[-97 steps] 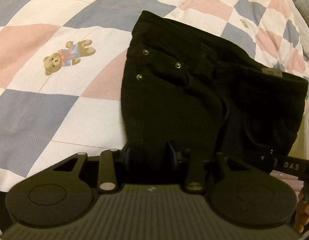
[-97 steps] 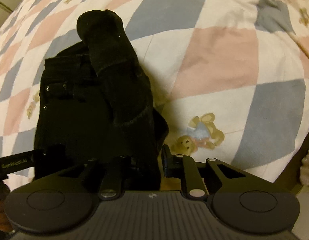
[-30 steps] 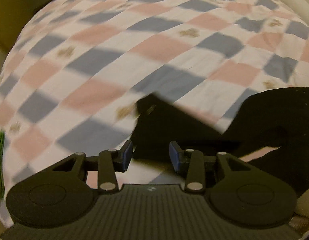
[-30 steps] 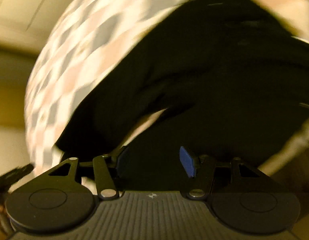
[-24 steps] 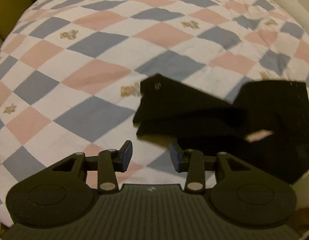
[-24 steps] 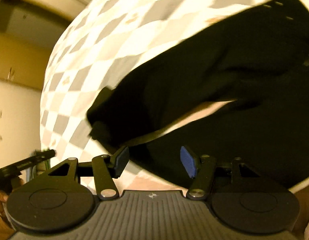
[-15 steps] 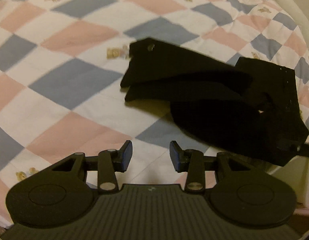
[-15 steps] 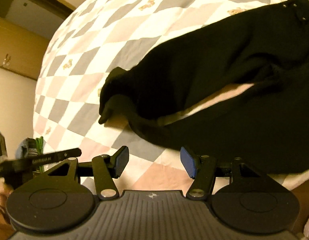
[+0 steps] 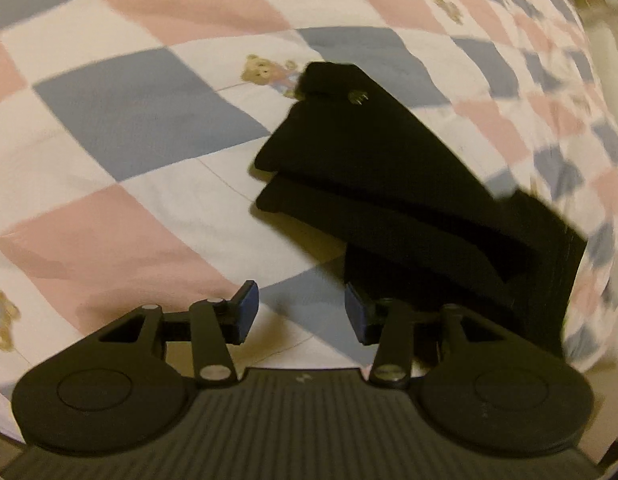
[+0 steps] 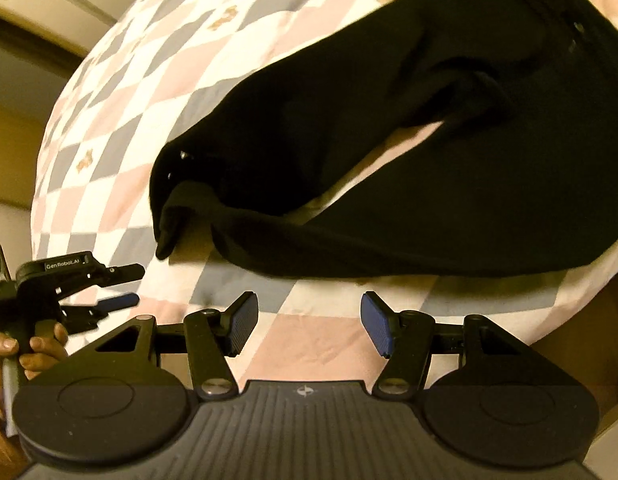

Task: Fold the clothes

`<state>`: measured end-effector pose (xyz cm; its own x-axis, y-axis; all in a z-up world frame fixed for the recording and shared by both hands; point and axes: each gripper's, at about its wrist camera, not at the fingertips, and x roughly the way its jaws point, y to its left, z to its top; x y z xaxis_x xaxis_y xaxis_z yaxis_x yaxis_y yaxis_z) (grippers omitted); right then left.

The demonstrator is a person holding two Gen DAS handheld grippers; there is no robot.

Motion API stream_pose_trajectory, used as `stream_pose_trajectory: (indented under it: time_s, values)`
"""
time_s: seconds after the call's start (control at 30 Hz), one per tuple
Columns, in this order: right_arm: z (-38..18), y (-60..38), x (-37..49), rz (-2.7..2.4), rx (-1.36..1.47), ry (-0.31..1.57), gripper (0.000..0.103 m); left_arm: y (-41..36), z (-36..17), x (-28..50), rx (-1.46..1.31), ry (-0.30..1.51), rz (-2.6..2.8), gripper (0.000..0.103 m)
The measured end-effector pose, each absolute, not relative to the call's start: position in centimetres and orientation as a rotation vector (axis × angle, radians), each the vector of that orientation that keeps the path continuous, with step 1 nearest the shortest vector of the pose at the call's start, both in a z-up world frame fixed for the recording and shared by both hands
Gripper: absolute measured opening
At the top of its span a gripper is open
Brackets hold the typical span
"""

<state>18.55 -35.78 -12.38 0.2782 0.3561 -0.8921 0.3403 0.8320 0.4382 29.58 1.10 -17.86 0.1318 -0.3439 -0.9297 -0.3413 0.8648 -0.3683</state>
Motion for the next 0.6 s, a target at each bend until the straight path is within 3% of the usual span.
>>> stream_pose_trajectory:
  time_s: [0.2,0.5,0.53,0.6]
  values:
    - [-13.3,-37.3,18.9,-0.012,0.719,1.302,0.06,1.8,-20.6,30.6,-0.788,1.463,0.124,0.046]
    - [-13.1,-36.2,19.2,0.095,0.385,1.271,0.06,2.2,-24.8,31.3,-1.06,1.428,0.27,0.048]
    - [-13.2,-35.9,19.2,0.11,0.338,1.268,0.06,2.2,-25.0,31.3,-1.081,1.415,0.277,0.042]
    - [-13.6,-35.0,19.1,0.147,0.228,1.247,0.06,2.2,-25.0,31.2,-1.096,1.386,0.278,0.019]
